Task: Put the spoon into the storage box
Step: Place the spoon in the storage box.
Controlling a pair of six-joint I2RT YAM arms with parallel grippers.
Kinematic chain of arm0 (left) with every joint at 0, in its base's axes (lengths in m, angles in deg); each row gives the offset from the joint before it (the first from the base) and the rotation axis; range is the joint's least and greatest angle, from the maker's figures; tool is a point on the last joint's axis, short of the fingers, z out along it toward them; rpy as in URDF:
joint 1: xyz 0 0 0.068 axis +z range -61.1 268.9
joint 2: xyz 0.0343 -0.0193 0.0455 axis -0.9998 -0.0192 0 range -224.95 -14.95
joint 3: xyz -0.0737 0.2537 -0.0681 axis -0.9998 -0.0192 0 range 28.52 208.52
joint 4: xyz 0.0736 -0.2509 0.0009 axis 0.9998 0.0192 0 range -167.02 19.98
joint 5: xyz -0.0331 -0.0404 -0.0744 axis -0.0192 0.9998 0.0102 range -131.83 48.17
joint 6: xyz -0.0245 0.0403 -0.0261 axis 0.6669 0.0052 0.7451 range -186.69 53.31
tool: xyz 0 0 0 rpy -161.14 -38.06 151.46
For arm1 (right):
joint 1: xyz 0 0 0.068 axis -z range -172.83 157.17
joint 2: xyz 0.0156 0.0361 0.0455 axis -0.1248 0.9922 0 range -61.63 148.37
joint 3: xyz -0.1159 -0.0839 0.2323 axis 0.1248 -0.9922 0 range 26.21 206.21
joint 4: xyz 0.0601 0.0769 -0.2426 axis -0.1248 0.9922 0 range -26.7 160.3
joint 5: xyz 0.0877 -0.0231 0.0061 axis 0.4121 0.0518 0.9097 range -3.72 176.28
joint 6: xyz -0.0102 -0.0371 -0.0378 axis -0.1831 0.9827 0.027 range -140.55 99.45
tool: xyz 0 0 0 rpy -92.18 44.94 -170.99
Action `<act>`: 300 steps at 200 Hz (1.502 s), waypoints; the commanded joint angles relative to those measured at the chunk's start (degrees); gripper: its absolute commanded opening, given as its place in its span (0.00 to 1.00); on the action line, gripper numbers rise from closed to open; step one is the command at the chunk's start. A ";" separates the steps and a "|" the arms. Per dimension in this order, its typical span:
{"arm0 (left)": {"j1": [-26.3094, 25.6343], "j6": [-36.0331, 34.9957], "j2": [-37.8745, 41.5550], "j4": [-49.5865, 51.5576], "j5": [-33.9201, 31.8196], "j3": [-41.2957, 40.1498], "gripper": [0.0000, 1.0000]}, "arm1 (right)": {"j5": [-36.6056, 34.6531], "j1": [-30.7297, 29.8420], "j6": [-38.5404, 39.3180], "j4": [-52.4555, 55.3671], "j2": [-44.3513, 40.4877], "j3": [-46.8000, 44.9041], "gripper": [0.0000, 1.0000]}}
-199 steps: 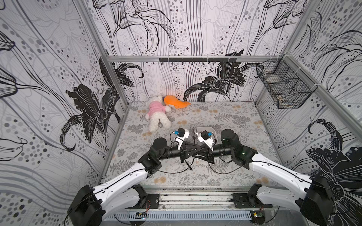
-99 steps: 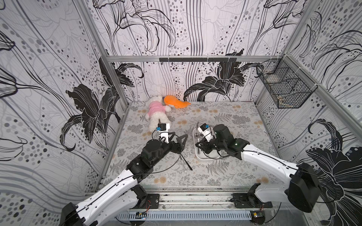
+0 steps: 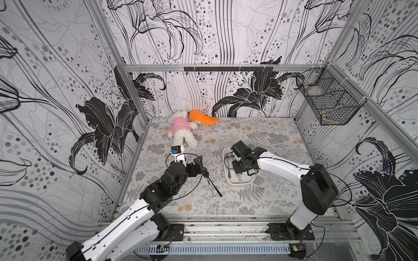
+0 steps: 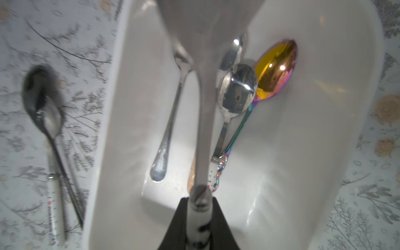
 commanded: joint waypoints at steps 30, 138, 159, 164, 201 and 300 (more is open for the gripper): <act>0.29 0.13 -0.88 -0.02 -2.19 0.38 0.93 | -7.43 0.16 -1.48 5.13 6.87 4.17 0.04; 0.26 1.26 -3.67 -1.43 -1.58 -0.19 0.93 | -9.45 3.33 -1.34 3.14 12.69 4.91 0.17; 0.26 1.25 -4.32 -1.42 -1.44 -0.08 0.93 | -8.42 3.56 -1.16 2.47 12.84 4.73 0.25; 0.26 1.25 -4.47 -1.34 -1.48 0.01 0.93 | -8.26 3.60 -1.16 2.31 12.88 4.75 0.26; 0.30 1.50 -6.00 -1.34 -1.27 0.37 0.93 | -7.00 3.68 -0.67 2.04 12.85 5.56 0.29; -0.20 6.54 -18.59 -0.29 3.10 3.08 0.86 | -10.66 5.47 2.41 -15.77 -10.27 -6.02 0.29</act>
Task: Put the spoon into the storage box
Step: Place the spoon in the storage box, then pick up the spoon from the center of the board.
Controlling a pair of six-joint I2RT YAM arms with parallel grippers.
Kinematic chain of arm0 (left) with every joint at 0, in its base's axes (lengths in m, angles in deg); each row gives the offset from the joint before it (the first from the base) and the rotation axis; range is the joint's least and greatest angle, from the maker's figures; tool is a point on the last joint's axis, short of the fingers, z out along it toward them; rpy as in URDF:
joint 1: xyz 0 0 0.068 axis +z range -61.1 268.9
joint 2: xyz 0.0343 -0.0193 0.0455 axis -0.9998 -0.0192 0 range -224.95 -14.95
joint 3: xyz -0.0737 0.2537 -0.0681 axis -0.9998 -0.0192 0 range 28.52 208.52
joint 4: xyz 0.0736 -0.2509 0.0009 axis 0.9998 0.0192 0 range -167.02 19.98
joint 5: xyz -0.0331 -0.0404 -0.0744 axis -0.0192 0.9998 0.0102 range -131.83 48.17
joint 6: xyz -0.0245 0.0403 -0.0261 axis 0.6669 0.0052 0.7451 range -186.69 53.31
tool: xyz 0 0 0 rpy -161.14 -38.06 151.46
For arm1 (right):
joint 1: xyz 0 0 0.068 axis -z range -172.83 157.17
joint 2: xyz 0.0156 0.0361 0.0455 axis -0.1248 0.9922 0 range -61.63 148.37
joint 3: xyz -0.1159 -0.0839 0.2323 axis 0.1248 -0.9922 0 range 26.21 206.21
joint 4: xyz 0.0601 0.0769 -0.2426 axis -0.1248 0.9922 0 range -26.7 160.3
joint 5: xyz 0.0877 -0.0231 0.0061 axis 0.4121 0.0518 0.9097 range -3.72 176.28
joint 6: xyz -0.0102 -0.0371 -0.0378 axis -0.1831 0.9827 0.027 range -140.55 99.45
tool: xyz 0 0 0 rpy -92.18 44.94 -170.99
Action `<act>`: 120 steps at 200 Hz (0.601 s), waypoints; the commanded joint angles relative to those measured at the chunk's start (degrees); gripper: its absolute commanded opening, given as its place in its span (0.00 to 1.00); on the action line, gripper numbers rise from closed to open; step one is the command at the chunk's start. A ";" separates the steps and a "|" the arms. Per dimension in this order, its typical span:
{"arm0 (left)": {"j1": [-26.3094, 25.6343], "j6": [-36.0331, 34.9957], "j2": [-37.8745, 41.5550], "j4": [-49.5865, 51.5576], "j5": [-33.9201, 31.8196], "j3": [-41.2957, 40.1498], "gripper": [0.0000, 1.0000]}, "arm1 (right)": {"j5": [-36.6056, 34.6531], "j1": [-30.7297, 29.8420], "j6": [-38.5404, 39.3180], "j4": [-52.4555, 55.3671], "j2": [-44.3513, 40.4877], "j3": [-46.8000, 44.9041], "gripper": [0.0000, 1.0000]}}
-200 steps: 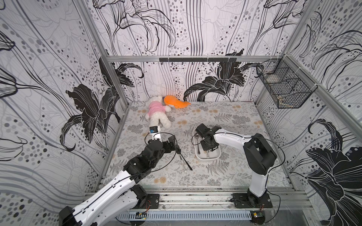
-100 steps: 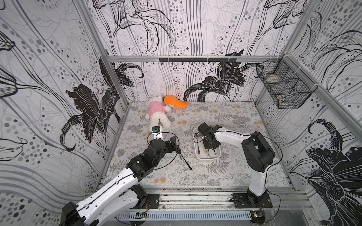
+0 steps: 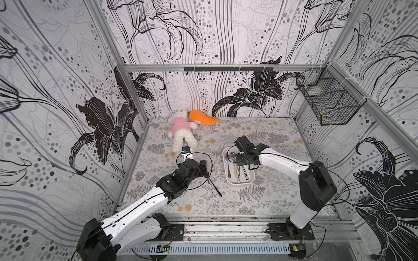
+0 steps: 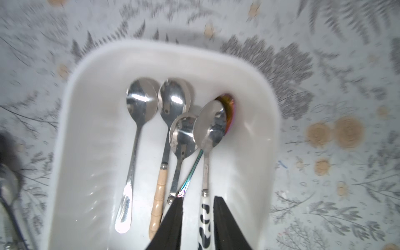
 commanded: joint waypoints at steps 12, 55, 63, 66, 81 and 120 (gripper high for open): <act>-1.01 3.47 -5.66 -1.04 1.75 2.90 0.84 | -5.92 0.68 0.89 -10.73 -8.89 -7.96 0.29; -5.82 5.90 -17.02 0.90 -0.93 6.66 0.81 | -7.90 0.68 -0.86 -21.94 -18.56 -19.01 0.30; -6.47 6.28 -19.07 1.25 -0.95 7.23 0.81 | -7.92 0.75 -1.36 -23.52 -19.72 -20.52 0.30; -6.70 6.43 -19.75 1.35 -1.03 7.39 0.81 | -7.98 0.71 -1.52 -24.09 -20.08 -21.09 0.30; -7.68 7.09 -21.58 0.35 -2.05 6.59 0.80 | -8.16 0.76 -2.75 -25.51 -21.15 -23.21 0.30; -7.48 6.79 -23.39 -0.84 -2.27 5.64 0.80 | -9.14 0.68 -3.47 -31.81 -22.14 -27.43 0.31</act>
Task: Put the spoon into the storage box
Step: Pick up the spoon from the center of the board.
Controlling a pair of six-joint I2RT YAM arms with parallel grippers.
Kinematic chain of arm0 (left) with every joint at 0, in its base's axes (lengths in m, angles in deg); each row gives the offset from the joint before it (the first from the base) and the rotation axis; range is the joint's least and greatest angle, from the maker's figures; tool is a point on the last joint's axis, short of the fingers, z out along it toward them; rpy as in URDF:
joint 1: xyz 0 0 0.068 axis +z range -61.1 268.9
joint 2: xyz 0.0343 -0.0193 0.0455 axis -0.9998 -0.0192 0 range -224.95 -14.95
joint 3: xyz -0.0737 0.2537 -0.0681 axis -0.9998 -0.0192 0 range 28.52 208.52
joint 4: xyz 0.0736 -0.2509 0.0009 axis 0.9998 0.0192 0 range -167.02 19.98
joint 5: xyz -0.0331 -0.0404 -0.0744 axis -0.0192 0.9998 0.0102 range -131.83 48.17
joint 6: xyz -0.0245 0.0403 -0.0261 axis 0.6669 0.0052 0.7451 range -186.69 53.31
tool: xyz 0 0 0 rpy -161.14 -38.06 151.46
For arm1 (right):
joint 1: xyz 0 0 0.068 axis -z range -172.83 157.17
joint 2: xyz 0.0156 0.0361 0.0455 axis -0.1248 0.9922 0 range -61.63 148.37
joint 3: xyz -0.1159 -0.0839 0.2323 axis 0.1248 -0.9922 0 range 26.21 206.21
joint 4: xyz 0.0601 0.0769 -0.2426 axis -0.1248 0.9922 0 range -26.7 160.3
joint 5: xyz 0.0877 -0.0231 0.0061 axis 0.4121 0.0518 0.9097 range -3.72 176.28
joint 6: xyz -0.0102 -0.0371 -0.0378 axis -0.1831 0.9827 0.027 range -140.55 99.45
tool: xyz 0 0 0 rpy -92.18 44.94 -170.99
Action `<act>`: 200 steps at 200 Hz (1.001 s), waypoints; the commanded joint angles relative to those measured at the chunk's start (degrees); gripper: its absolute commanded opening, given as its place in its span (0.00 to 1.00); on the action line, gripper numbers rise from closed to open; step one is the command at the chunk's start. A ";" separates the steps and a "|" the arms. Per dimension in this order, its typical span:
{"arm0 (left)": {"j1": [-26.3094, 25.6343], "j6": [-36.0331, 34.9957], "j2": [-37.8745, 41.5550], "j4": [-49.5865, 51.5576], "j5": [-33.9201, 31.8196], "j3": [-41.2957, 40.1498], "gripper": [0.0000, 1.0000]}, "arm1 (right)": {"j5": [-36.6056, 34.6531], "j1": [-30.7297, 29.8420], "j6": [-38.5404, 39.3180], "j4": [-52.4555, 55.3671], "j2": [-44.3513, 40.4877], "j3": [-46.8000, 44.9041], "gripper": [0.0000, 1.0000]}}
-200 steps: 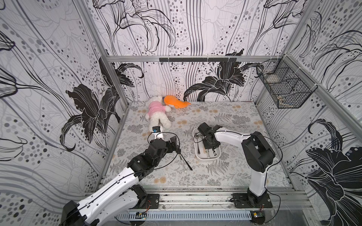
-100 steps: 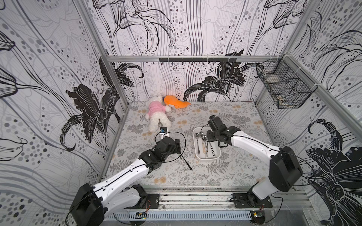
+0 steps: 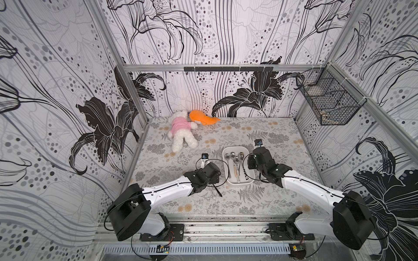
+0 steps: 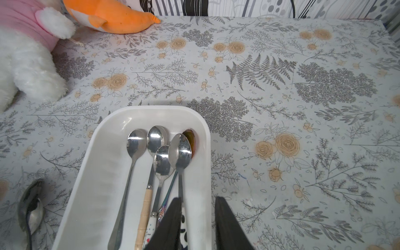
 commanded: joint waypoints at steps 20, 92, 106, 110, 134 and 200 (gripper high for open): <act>0.19 -1.23 -3.07 3.08 -4.13 4.59 0.80 | -3.61 0.12 -2.40 -8.07 -3.37 -4.68 0.33; 0.19 4.85 3.45 4.07 -3.36 -0.04 0.79 | -6.27 0.15 -4.48 -11.18 -6.84 -9.02 0.36; 0.19 5.78 4.90 5.13 -3.73 -1.20 0.79 | -6.10 0.11 -4.65 -11.20 -6.55 -8.98 0.38; 0.19 6.08 5.27 5.49 -3.86 -1.46 0.79 | -6.10 0.13 -4.69 -11.23 -6.40 -8.97 0.38; 0.19 6.65 6.75 7.06 -3.46 -2.16 0.79 | -6.00 0.11 -5.12 -11.64 -6.49 -9.46 0.39; -0.07 6.15 2.52 5.71 1.00 -1.58 0.77 | -6.24 0.11 -4.95 -11.96 -7.65 -10.19 0.39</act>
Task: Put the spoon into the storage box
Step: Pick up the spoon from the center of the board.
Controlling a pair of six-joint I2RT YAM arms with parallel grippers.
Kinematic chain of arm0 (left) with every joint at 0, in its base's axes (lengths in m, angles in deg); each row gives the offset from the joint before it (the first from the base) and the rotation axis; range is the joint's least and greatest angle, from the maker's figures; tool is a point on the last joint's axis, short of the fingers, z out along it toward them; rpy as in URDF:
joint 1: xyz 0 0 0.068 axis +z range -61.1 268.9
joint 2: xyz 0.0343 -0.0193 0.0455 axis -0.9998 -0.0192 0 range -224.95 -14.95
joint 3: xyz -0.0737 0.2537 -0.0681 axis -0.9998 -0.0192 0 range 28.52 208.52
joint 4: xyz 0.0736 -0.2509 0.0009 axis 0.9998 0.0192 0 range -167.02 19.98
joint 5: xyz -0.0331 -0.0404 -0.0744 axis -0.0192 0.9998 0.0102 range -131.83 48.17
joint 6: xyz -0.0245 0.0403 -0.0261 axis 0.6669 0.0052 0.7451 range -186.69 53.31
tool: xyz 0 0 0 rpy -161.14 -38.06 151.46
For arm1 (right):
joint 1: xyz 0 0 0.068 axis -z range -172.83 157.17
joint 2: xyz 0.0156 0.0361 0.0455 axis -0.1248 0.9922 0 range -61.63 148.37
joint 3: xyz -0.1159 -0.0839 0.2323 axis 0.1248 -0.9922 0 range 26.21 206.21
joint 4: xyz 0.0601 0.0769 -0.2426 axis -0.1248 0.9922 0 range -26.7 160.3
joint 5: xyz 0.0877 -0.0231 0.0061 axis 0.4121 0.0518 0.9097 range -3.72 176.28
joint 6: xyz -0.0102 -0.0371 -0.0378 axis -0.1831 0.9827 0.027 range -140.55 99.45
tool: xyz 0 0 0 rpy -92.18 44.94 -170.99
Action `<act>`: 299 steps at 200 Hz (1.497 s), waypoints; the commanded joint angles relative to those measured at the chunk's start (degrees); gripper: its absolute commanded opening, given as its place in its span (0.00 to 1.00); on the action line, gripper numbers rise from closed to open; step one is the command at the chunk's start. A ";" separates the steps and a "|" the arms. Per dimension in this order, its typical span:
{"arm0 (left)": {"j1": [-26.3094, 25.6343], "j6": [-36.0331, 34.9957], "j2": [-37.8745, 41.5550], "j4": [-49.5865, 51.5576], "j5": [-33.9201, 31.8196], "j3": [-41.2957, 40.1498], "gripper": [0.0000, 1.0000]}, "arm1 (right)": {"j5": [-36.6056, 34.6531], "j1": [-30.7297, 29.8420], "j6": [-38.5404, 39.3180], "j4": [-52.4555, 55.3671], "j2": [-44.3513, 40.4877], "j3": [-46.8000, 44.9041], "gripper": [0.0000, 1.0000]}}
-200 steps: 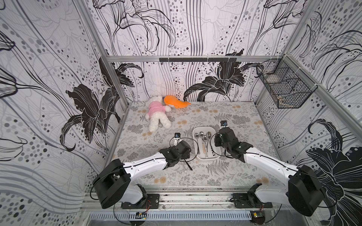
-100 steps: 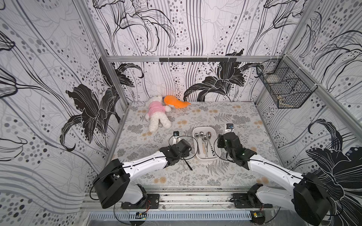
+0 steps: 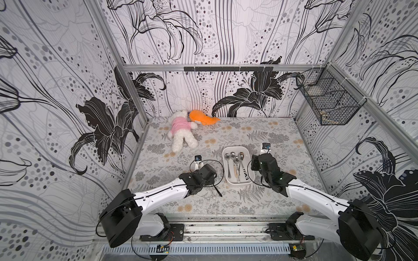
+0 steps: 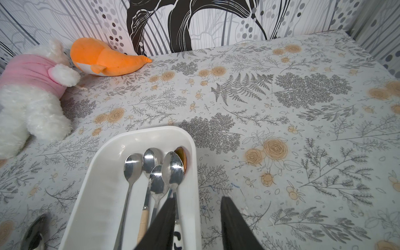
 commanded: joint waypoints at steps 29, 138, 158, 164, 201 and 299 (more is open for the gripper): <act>-0.07 -0.24 -3.24 -0.87 3.02 -0.60 0.76 | -1.49 0.13 -0.89 -0.87 -0.89 -0.80 0.39; -3.05 -1.32 -11.87 -1.11 6.92 -1.32 0.68 | -1.29 0.10 -0.62 -0.46 0.31 -0.20 0.39; -3.45 -1.55 -12.84 -0.19 7.35 -1.12 0.67 | -1.30 0.09 -0.54 -0.47 0.41 -0.14 0.39; -3.58 -1.52 -12.88 0.46 7.31 -1.19 0.67 | -1.30 0.11 -0.54 -0.47 0.47 -0.14 0.39; -3.72 -0.26 -9.68 2.84 7.79 -3.59 0.61 | -1.38 0.07 -0.55 -0.11 0.66 0.05 0.39; -5.61 2.94 -5.82 6.69 10.28 -8.47 0.44 | -1.24 0.11 -0.63 0.41 0.39 0.14 0.39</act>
